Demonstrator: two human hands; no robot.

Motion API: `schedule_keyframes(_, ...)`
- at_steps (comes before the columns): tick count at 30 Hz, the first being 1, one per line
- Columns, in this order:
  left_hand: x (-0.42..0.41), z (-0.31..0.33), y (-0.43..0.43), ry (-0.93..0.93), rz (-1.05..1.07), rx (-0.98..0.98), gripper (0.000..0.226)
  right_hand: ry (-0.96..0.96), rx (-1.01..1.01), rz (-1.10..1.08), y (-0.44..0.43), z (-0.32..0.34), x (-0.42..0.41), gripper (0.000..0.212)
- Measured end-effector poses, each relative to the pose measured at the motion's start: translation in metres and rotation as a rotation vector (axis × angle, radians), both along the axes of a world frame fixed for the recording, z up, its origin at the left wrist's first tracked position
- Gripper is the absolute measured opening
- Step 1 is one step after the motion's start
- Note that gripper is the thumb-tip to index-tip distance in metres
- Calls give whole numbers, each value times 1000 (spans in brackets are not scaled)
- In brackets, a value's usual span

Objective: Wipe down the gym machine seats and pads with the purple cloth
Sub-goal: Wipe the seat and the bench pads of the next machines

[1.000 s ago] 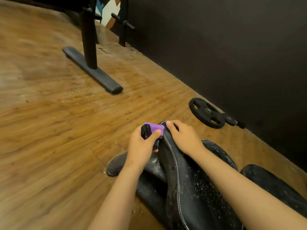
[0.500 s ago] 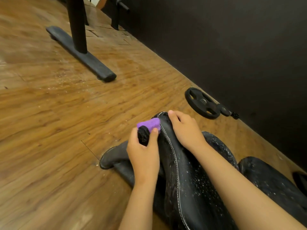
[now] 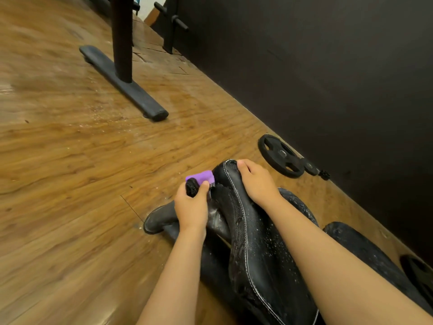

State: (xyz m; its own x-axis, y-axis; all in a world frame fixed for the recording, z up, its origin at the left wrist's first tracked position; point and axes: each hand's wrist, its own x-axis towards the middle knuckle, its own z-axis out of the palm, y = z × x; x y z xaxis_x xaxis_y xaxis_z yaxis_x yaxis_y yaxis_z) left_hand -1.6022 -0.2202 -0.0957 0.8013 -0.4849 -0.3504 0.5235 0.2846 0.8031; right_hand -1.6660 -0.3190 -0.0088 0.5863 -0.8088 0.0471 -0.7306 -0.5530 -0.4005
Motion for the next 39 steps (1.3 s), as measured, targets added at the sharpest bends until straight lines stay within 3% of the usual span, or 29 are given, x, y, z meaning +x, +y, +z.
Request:
schedule_keyframes(4,15,-17,30,41,-221,-48,28,11,-12,-13,1,0,0,38)
schedule_keyframes(12,44,-8,48,8,-595,-133,19,-2,-46,-15,1,-1,-2,37)
schedule_keyframes(15,46,3,32,-65,-497,-138,16,-3,-48,-10,0,-2,-2,37)
schedule_keyframes(20,38,18,11,-388,-178,8,27,-8,-52,-11,-1,-3,-1,37)
schedule_keyframes(23,29,12,13,-484,-172,49,27,-12,-66,-8,0,-4,-2,36)
schedule_keyframes(32,3,4,23,-396,-205,61,16,-24,-75,-6,-1,-6,-1,35)
schedule_keyframes(36,-9,20,24,-487,-314,-46,16,-30,-72,-8,-1,-5,-1,34)
schedule_keyframes(39,7,19,19,-525,-262,6,19,-24,-78,-1,-2,-6,-1,35)
